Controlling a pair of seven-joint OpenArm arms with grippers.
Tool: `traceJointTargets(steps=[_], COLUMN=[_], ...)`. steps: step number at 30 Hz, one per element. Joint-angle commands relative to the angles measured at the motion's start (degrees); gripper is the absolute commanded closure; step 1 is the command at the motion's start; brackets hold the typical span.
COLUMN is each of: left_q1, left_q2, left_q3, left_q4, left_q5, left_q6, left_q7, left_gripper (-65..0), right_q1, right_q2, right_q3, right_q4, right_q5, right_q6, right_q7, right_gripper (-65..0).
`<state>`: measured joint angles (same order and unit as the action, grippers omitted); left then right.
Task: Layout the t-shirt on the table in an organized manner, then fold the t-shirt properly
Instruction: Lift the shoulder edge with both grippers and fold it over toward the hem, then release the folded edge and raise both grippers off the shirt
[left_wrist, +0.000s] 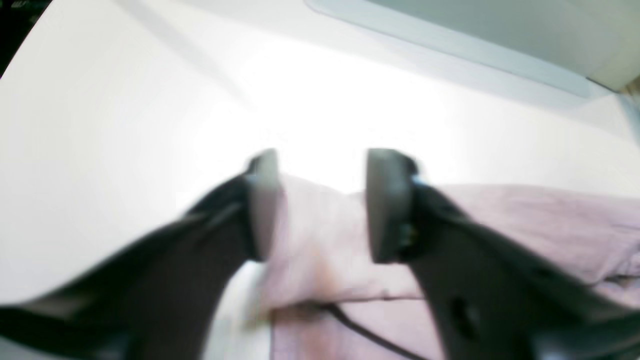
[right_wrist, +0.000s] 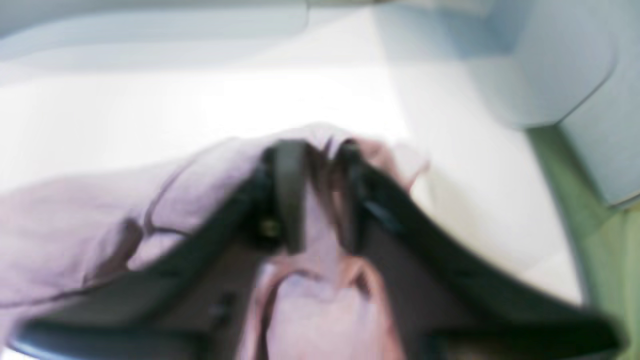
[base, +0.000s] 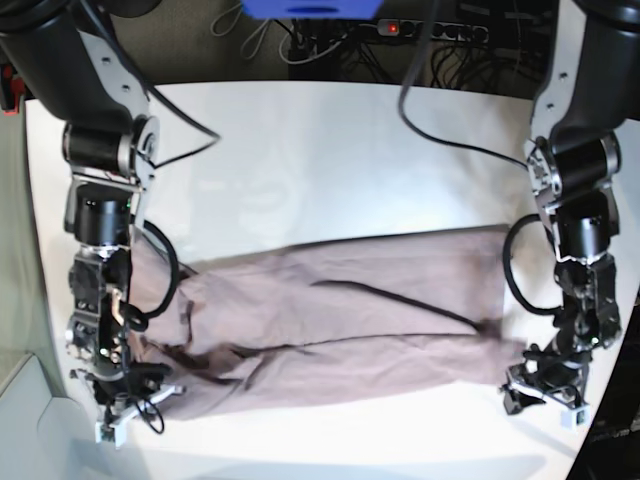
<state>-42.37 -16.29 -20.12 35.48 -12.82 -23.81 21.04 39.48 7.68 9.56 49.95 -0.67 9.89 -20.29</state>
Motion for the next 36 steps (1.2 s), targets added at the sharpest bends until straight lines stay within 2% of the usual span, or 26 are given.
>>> traceJointTargets(steps=[1,3,6,9,12,17,20,24,28,36], left_q1=[-2.0,-2.0,-1.7,0.8,7.7,21.7,28.8,34.7,37.9,37.5], left_q2=[-0.7,-0.7,-0.8,-1.3,-1.2,1.0,1.9,3.3,5.6,6.2], left_q3=[0.0,0.0,0.2,-0.1,-0.2,-0.2,-0.2,-0.5,-7.0,-9.0], left_q4=[0.5,0.2,1.0,5.6,14.8,30.9,36.5,37.8,37.7,31.8], left_q5=[-0.4,-0.6,-0.6,-0.7,-0.7,-0.7,-0.7,-0.6,-0.5,-0.5], left_q6=[-0.3,-0.3,-0.8,-0.9,-1.0,-0.8,-0.5,-0.4,-0.7,-0.8], left_q7=[-2.5,-3.5,-2.2,5.2,11.4,12.4,12.4,12.2,12.2,11.9], left_gripper=[-34.4,-41.2,-51.2,-56.7,-57.2,-57.5,-57.6,-57.6,-57.6,-57.2], right_q1=[2.2,2.0,1.7,-1.5,-6.9,-17.6,-23.5,-30.3,-35.3,-38.6], right_q2=[1.1,1.2,2.3,3.4,4.5,4.5,4.5,4.5,4.5,4.4], right_q3=[-0.3,-1.7,-1.8,-1.8,-2.0,-1.8,-1.8,-1.8,-1.7,-0.2], right_q4=[0.5,0.4,1.4,6.4,15.1,29.3,35.8,42.3,45.7,45.7], right_q5=[0.3,0.3,0.3,0.3,0.3,0.3,0.3,0.3,0.3,0.4], right_q6=[-0.2,-0.4,-0.4,-0.4,-0.4,-0.4,-0.4,-0.4,-0.4,-0.4], right_q7=[1.6,1.6,1.5,-0.2,-5.7,-8.6,-8.7,-8.7,-8.7,-8.7], right_gripper=[-28.1,-36.1,-36.5,-35.9,-36.0,-36.0,-36.0,-36.0,-36.0,-36.1])
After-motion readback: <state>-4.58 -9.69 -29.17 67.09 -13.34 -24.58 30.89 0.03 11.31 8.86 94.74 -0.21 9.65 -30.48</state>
